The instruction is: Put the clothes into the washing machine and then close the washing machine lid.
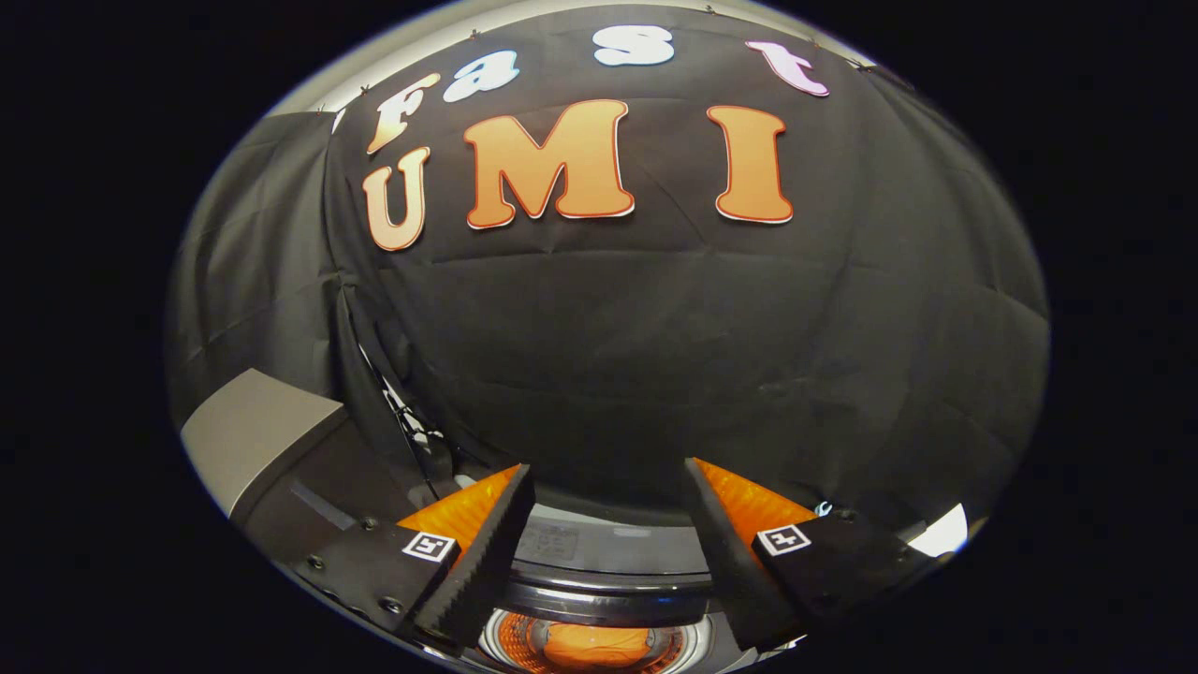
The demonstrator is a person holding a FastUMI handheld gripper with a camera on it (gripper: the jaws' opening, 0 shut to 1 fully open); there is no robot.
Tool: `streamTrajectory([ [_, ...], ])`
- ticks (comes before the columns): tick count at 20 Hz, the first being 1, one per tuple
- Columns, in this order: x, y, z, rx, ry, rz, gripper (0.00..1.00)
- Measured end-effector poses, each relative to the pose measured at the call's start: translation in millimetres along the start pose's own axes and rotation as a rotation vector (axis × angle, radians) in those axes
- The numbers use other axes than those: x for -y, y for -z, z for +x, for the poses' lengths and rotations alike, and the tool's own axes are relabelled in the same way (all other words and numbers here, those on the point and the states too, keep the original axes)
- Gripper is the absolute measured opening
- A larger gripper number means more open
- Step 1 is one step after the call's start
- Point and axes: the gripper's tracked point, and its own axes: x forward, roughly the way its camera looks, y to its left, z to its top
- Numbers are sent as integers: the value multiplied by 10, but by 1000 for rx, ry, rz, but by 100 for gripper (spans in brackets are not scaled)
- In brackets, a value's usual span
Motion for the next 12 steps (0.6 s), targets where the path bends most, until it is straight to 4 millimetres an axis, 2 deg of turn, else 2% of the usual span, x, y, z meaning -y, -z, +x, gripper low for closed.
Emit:
streamTrajectory([
  [10,-24,162,-210,17,6,-3,100],
  [12,-29,246,-266,10,9,-1,100],
])
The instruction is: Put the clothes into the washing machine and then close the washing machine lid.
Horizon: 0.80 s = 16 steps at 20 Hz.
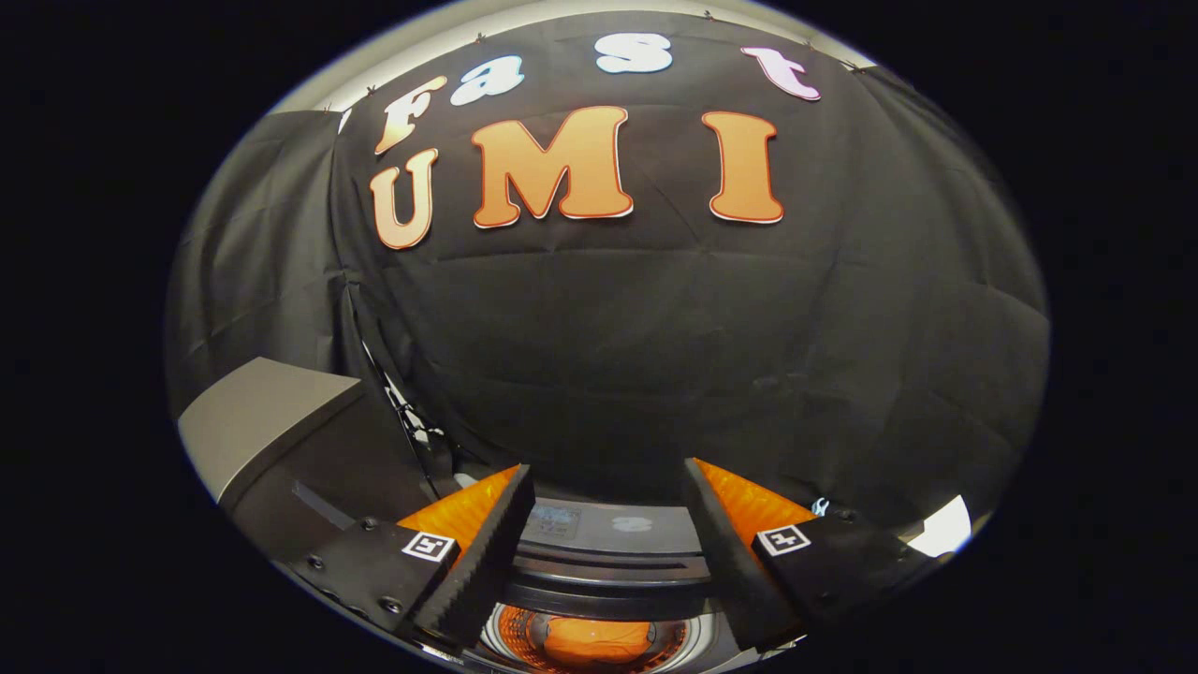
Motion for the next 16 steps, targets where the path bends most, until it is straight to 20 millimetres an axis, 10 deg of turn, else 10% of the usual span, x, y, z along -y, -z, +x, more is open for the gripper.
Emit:
streamTrajectory([
  [10,-18,1029,-343,-158,14,57,100],
  [16,-27,940,-428,-142,7,62,100],
])
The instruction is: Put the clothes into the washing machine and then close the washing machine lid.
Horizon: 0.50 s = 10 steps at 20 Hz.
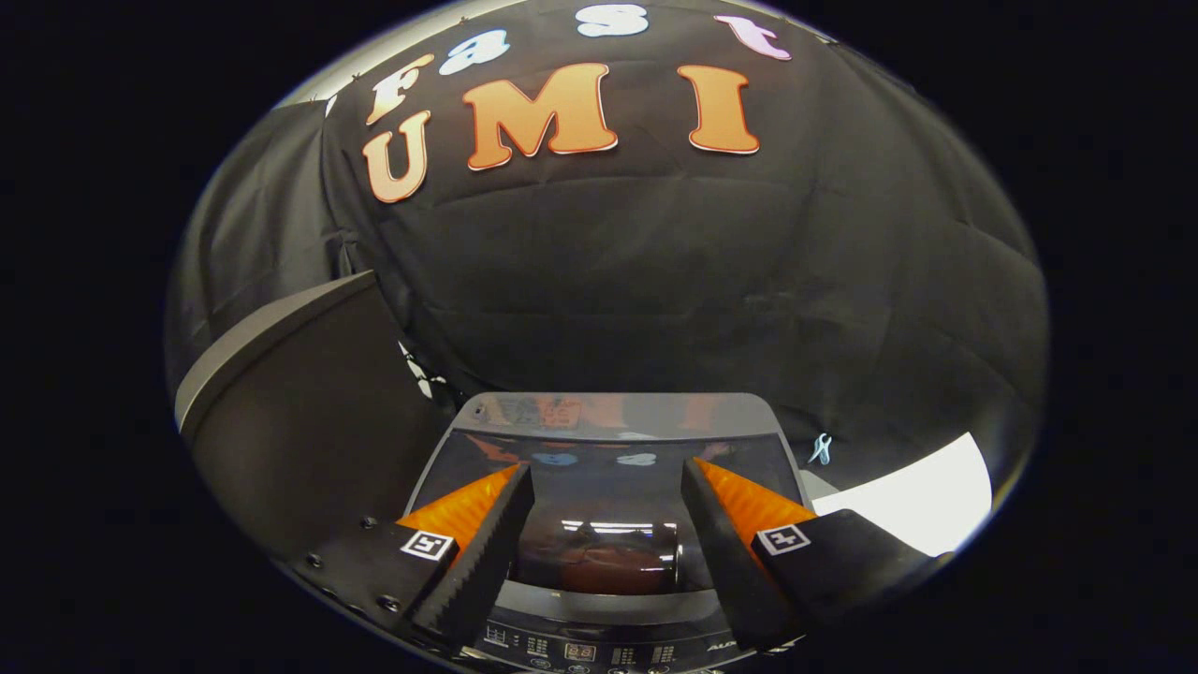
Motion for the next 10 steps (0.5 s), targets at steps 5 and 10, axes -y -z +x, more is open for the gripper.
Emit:
streamTrajectory([
  [5,-100,-465,-458,104,-7,-6,100],
  [10,-401,-983,-1327,243,-8,22,99],
])
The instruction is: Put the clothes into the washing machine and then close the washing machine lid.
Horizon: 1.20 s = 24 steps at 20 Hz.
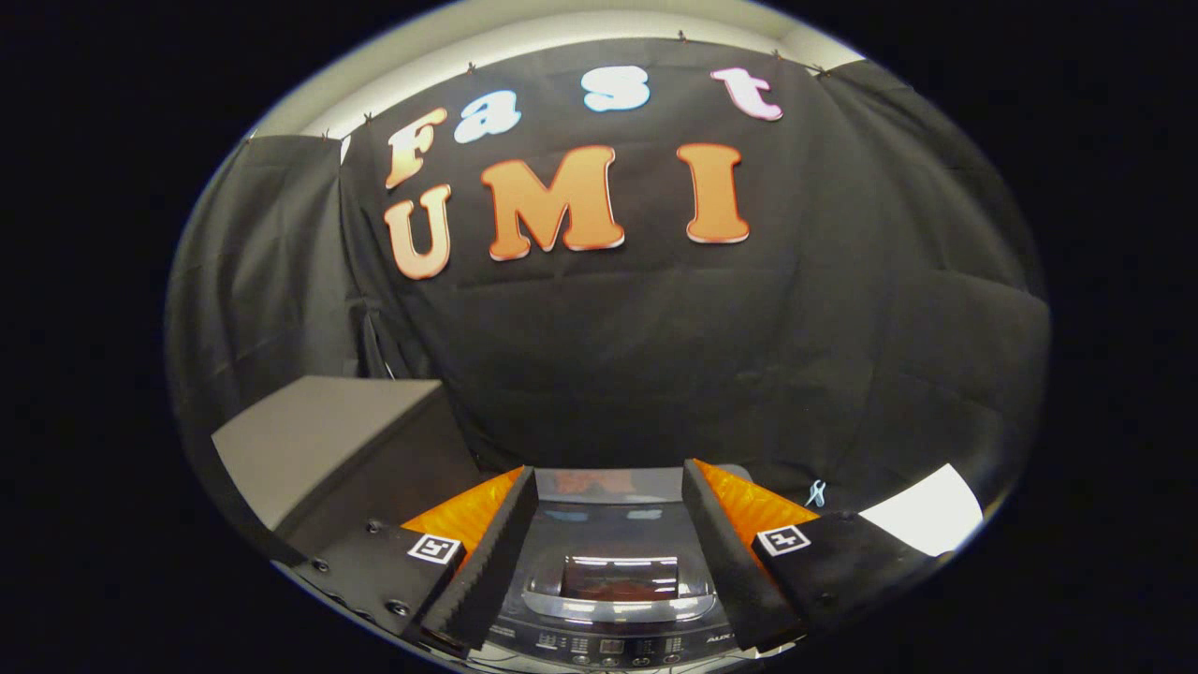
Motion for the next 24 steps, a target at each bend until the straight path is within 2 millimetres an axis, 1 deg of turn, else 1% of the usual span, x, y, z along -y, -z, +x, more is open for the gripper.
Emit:
streamTrajectory([
  [3,-242,-294,-488,61,-1,43,99],
  [6,-402,-552,-945,124,14,75,99],
  [11,-538,-903,-1617,211,65,71,99],
  [15,-478,-1081,-2109,252,102,47,99],
  [18,-374,-1167,-2435,268,127,31,99],
  [19,-353,-1203,-2517,275,129,32,99],
  [21,-277,-1193,-2680,285,138,14,99],
  [23,-191,-1221,-2785,295,151,-4,99],
  [24,-187,-1223,-2842,295,148,-7,99],
])
